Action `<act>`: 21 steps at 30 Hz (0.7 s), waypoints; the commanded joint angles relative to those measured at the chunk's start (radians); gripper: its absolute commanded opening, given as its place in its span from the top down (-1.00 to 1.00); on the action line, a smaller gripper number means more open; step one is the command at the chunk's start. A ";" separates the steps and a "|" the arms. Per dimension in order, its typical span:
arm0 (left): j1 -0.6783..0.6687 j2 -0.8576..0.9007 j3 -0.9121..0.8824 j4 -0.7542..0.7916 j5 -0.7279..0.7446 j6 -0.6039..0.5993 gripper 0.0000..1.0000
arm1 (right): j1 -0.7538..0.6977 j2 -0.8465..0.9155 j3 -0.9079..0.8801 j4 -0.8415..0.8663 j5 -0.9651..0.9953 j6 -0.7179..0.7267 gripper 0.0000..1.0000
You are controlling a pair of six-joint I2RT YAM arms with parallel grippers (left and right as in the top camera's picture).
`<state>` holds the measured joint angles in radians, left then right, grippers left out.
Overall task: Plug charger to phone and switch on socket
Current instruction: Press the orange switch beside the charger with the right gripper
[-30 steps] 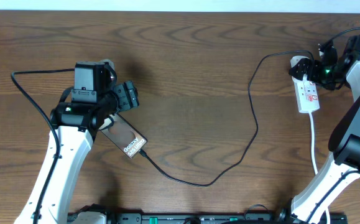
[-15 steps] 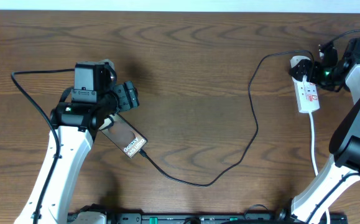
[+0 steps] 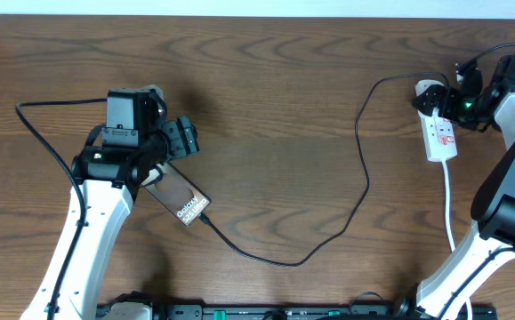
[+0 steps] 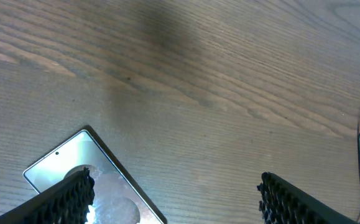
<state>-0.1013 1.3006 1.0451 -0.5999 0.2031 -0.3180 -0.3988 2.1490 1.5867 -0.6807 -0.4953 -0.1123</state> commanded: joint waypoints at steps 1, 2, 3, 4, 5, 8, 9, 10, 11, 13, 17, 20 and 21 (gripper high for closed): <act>-0.001 0.000 0.023 -0.002 -0.013 -0.006 -0.67 | 0.032 0.060 -0.052 -0.072 0.027 0.056 -0.98; -0.001 0.000 0.023 -0.002 -0.013 -0.006 -0.67 | 0.032 0.060 -0.048 -0.076 0.039 0.056 -0.98; -0.001 0.000 0.023 -0.002 -0.013 -0.006 -0.67 | 0.032 0.058 -0.042 -0.082 0.051 0.056 -0.98; -0.001 0.000 0.023 -0.002 -0.013 -0.006 -0.67 | 0.032 0.056 -0.037 -0.087 0.061 0.056 -0.98; -0.001 0.000 0.023 -0.002 -0.013 -0.006 -0.67 | 0.032 0.054 -0.032 -0.091 0.069 0.056 -0.98; -0.001 0.000 0.023 -0.002 -0.013 -0.006 -0.67 | 0.032 0.048 -0.014 -0.105 0.075 0.056 -0.98; -0.001 0.000 0.023 -0.002 -0.013 -0.006 -0.68 | 0.032 0.045 -0.009 -0.109 0.076 0.056 -0.98; -0.001 0.000 0.023 -0.002 -0.013 -0.006 -0.67 | 0.032 0.044 -0.008 -0.108 0.075 0.056 -0.98; -0.001 0.000 0.023 -0.002 -0.013 -0.006 -0.67 | 0.032 0.042 -0.008 -0.108 0.075 0.056 -0.99; -0.001 0.000 0.023 -0.003 -0.013 -0.006 -0.68 | 0.032 0.041 -0.005 -0.108 0.077 0.056 -0.99; -0.001 0.000 0.023 -0.003 -0.013 -0.006 -0.67 | 0.032 0.041 -0.001 -0.111 0.085 0.056 -0.98; -0.001 0.000 0.023 -0.005 -0.013 -0.006 -0.67 | 0.032 0.041 -0.001 -0.113 0.085 0.056 -0.99; -0.001 0.000 0.023 -0.006 -0.013 -0.006 -0.67 | 0.032 0.041 -0.001 -0.112 0.085 0.056 -0.99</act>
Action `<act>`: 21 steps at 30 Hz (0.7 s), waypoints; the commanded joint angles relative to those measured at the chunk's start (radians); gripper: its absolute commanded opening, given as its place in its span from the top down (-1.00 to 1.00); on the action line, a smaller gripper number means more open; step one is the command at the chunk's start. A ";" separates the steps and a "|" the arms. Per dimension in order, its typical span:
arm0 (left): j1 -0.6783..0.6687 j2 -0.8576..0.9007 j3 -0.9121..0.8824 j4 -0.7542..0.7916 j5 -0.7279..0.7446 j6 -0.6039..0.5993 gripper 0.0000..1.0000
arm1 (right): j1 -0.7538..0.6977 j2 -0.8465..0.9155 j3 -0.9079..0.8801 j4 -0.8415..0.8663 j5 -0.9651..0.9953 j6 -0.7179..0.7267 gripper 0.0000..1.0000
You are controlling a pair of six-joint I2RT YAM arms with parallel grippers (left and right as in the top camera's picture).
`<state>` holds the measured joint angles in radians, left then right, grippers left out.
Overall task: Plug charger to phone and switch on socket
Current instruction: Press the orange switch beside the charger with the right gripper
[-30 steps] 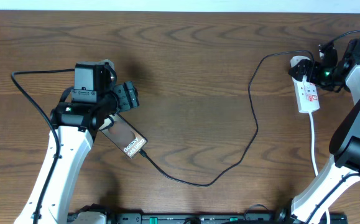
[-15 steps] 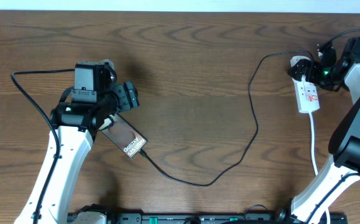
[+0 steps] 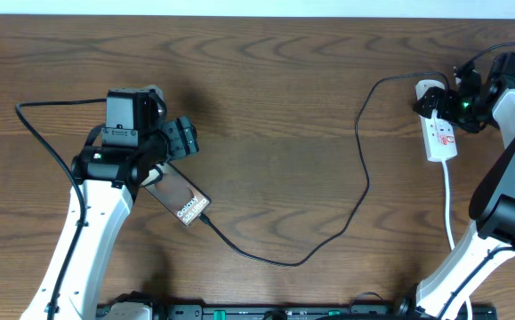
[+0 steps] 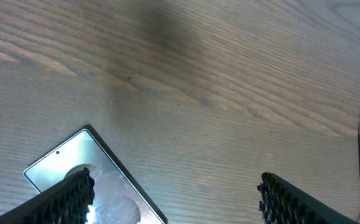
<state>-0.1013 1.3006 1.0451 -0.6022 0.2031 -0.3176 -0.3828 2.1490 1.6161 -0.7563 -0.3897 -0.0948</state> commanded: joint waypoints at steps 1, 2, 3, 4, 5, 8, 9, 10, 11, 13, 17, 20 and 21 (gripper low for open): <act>-0.001 0.000 0.023 -0.004 -0.013 -0.006 -0.68 | 0.016 0.041 -0.030 -0.037 -0.021 0.039 -0.99; -0.001 0.000 0.023 -0.004 -0.013 -0.006 -0.68 | 0.016 0.041 -0.030 -0.036 -0.021 0.039 -0.99; -0.001 0.000 0.023 -0.004 -0.013 -0.006 -0.68 | 0.016 0.041 -0.030 -0.036 -0.025 0.038 -0.98; -0.001 0.000 0.023 -0.004 -0.013 -0.006 -0.68 | 0.016 0.041 -0.030 -0.035 -0.037 0.037 -0.99; -0.001 0.000 0.023 -0.004 -0.013 -0.006 -0.67 | 0.016 0.041 -0.030 -0.032 -0.047 0.035 -0.99; -0.001 0.000 0.023 -0.005 -0.013 -0.006 -0.67 | 0.016 0.041 -0.031 -0.024 -0.087 0.034 -0.99; -0.001 0.000 0.023 -0.007 -0.013 -0.006 -0.68 | 0.016 0.041 -0.030 -0.024 -0.100 0.034 -0.99; -0.001 0.000 0.023 -0.008 -0.013 -0.006 -0.67 | 0.016 0.041 -0.030 -0.024 -0.110 0.035 -0.99; -0.001 0.000 0.023 -0.011 -0.013 -0.006 -0.68 | 0.016 0.041 -0.030 -0.024 -0.119 0.035 -0.99; -0.001 0.000 0.023 -0.018 -0.013 -0.006 -0.67 | 0.016 0.041 -0.030 -0.024 -0.126 0.035 -0.99; -0.001 0.000 0.023 -0.022 -0.013 -0.006 -0.67 | 0.016 0.041 -0.030 -0.027 -0.145 0.035 -0.98; -0.001 0.000 0.023 -0.022 -0.013 -0.006 -0.67 | 0.016 0.041 -0.031 -0.026 -0.167 0.035 -0.99; -0.001 0.000 0.023 -0.022 -0.013 -0.006 -0.67 | 0.016 0.041 -0.031 -0.026 -0.171 0.035 -0.99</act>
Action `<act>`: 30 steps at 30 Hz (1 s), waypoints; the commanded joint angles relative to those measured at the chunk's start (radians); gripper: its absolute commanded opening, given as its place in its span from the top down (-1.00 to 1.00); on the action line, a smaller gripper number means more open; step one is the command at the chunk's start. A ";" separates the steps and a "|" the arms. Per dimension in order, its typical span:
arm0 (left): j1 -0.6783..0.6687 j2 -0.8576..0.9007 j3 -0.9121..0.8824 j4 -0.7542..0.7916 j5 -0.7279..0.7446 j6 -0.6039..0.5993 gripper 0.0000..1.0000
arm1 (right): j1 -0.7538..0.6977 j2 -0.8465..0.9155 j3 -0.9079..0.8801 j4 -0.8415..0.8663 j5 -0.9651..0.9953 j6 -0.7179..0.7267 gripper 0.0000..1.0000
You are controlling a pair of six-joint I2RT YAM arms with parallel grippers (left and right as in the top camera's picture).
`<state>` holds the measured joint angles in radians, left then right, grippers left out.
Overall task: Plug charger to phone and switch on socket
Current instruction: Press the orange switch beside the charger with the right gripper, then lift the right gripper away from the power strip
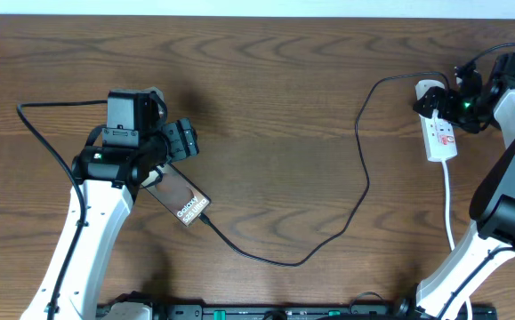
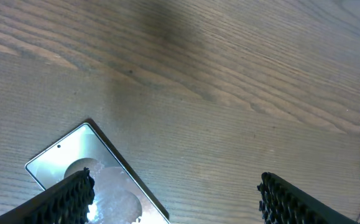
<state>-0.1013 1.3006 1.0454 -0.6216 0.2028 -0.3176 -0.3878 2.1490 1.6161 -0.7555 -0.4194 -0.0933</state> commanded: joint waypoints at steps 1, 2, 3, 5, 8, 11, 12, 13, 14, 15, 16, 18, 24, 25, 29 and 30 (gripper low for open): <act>-0.001 0.000 0.023 -0.003 -0.013 -0.006 -0.67 | 0.021 0.041 -0.030 -0.026 -0.142 0.034 -0.98; -0.001 0.000 0.023 -0.003 -0.013 -0.006 -0.68 | 0.021 0.041 -0.031 -0.026 -0.142 0.034 -0.98; -0.001 0.000 0.023 -0.003 -0.013 -0.006 -0.67 | 0.021 0.041 -0.031 -0.027 -0.141 0.034 -0.98; -0.001 0.000 0.023 -0.003 -0.013 -0.006 -0.67 | 0.021 0.041 -0.031 -0.029 -0.142 0.034 -0.99; -0.001 0.000 0.023 -0.003 -0.013 -0.006 -0.68 | 0.021 0.041 -0.031 -0.030 -0.142 0.034 -0.98; -0.001 0.000 0.023 -0.003 -0.013 -0.006 -0.68 | 0.021 0.041 -0.031 -0.029 -0.165 0.033 -0.99; -0.001 0.000 0.023 -0.003 -0.013 -0.006 -0.67 | 0.021 0.041 -0.031 -0.029 -0.176 0.033 -0.99; -0.001 0.000 0.023 -0.003 -0.013 -0.006 -0.68 | 0.021 0.041 -0.031 -0.026 -0.184 0.033 -0.98; -0.001 0.000 0.023 -0.003 -0.013 -0.006 -0.67 | 0.021 0.041 -0.031 -0.023 -0.190 0.033 -0.99; -0.001 0.000 0.023 -0.003 -0.013 -0.006 -0.67 | 0.021 0.041 -0.031 -0.021 -0.193 0.033 -0.99; -0.001 0.000 0.023 -0.004 -0.013 -0.006 -0.67 | 0.021 0.041 -0.031 -0.021 -0.193 0.033 -0.99; -0.001 0.000 0.023 -0.006 -0.013 -0.006 -0.68 | 0.021 0.041 -0.031 -0.022 -0.193 0.033 -0.98; -0.001 0.000 0.023 -0.008 -0.013 -0.006 -0.67 | 0.021 0.041 -0.031 -0.023 -0.187 0.033 -0.99; -0.001 0.000 0.023 -0.007 -0.013 -0.006 -0.68 | 0.021 0.041 -0.031 -0.024 -0.181 0.034 -0.96; -0.001 0.000 0.023 -0.007 -0.013 -0.006 -0.68 | 0.019 0.033 -0.030 -0.042 -0.121 0.047 -0.94; -0.001 0.000 0.023 -0.007 -0.013 -0.006 -0.67 | 0.016 0.025 -0.030 -0.048 -0.103 0.055 -0.94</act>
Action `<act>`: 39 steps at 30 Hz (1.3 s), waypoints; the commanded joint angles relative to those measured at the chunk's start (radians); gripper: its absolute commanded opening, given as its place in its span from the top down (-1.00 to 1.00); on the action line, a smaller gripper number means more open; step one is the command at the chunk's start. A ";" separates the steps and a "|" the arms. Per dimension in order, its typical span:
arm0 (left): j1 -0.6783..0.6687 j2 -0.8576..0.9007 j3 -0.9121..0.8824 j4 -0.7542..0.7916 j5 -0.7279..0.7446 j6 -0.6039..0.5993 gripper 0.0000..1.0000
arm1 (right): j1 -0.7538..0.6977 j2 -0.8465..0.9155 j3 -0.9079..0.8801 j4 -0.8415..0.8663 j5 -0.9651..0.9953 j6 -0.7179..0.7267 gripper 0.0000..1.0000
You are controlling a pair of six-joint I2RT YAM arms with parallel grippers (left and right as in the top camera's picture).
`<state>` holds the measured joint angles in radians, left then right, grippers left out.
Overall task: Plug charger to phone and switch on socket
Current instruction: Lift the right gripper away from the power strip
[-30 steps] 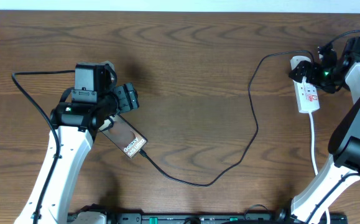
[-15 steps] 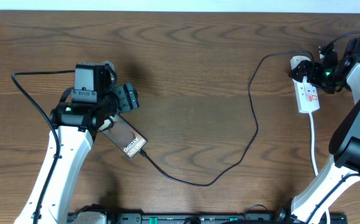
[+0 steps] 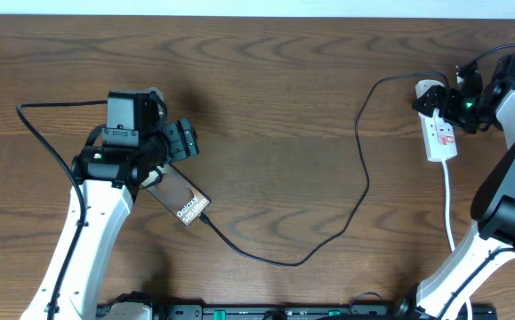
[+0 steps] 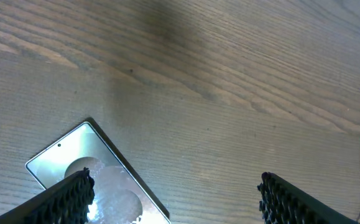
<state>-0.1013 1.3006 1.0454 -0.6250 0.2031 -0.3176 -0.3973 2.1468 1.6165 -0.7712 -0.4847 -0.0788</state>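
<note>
The phone (image 3: 179,199) lies flat on the wooden table, its glossy screen (image 4: 86,168) showing in the left wrist view. A black charger cable (image 3: 364,169) is plugged into its lower end and runs across to a white plug on the white socket strip (image 3: 439,133) at the far right. My left gripper (image 4: 173,199) hangs open above the phone's upper part, its left finger (image 4: 68,196) over the screen. My right gripper (image 3: 457,100) sits at the strip's top end by the plug; whether it is open is unclear.
Dark wooden table (image 3: 275,98). The strip's white lead (image 3: 448,209) runs toward the front edge at the right. A black cable (image 3: 39,129) loops behind the left arm. The right arm's base (image 3: 506,213) stands at the right edge.
The left wrist view has shifted very slightly, the phone sitting a touch lower in it. Nothing else has moved.
At every earlier moment the phone lay with the cable plugged in, my left gripper open over it and my right gripper at the top of the socket strip. Only tiny shifts of the arms show between them.
</note>
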 commanded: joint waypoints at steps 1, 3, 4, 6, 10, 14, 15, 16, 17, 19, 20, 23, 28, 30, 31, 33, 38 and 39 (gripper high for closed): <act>-0.001 0.000 0.023 -0.003 -0.013 -0.006 -0.68 | 0.023 0.018 -0.031 -0.036 -0.025 0.042 -0.93; -0.001 0.000 0.023 -0.003 -0.013 -0.006 -0.67 | 0.016 -0.013 -0.031 -0.043 0.010 0.065 -0.93; -0.001 0.000 0.023 -0.003 -0.013 -0.006 -0.67 | 0.011 -0.032 -0.031 -0.047 0.025 0.074 -0.94; -0.001 0.000 0.023 -0.003 -0.013 -0.006 -0.68 | 0.002 -0.077 -0.031 -0.057 0.054 0.090 -0.94; -0.001 0.000 0.023 -0.003 -0.013 -0.006 -0.67 | -0.010 -0.209 -0.031 -0.098 0.193 0.195 -0.96; -0.001 0.000 0.023 -0.003 -0.013 -0.006 -0.67 | -0.008 -0.360 -0.031 -0.174 0.365 0.356 -0.99; -0.001 0.000 0.023 -0.003 -0.013 -0.006 -0.67 | -0.008 -0.399 -0.031 -0.195 0.370 0.377 -0.98; -0.001 0.000 0.023 -0.003 -0.013 -0.006 -0.67 | -0.008 -0.431 -0.031 -0.209 0.370 0.392 -0.99; -0.001 0.000 0.023 -0.003 -0.013 -0.006 -0.67 | -0.008 -0.461 -0.031 -0.226 0.370 0.407 -0.99; -0.001 0.000 0.023 -0.003 -0.013 -0.006 -0.67 | -0.009 -0.507 -0.031 -0.244 0.367 0.415 -0.98; -0.001 0.000 0.023 -0.003 -0.013 -0.006 -0.67 | -0.009 -0.527 -0.031 -0.243 0.367 0.415 -0.98; -0.001 0.000 0.023 -0.003 -0.013 -0.006 -0.68 | -0.009 -0.568 -0.031 -0.243 0.367 0.415 -0.99; -0.001 0.000 0.023 -0.003 -0.013 -0.006 -0.68 | -0.009 -0.581 -0.031 -0.243 0.367 0.415 -0.98; -0.001 0.000 0.023 -0.003 -0.013 -0.006 -0.68 | -0.009 -0.581 -0.031 -0.243 0.367 0.415 -0.98; -0.001 0.000 0.023 -0.003 -0.013 -0.006 -0.68 | -0.009 -0.581 -0.031 -0.243 0.367 0.415 -0.99; -0.001 0.000 0.023 -0.003 -0.013 -0.006 -0.67 | -0.009 -0.581 -0.031 -0.243 0.367 0.415 -0.98; -0.001 0.000 0.023 -0.003 -0.013 -0.006 -0.68 | -0.009 -0.581 -0.031 -0.243 0.367 0.415 -0.99; -0.001 0.000 0.023 -0.003 -0.013 -0.006 -0.67 | -0.009 -0.581 -0.031 -0.243 0.367 0.415 -0.98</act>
<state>-0.1013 1.3006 1.0451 -0.6254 0.2031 -0.3176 -0.4034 1.5734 1.5780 -1.0126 -0.1329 0.3229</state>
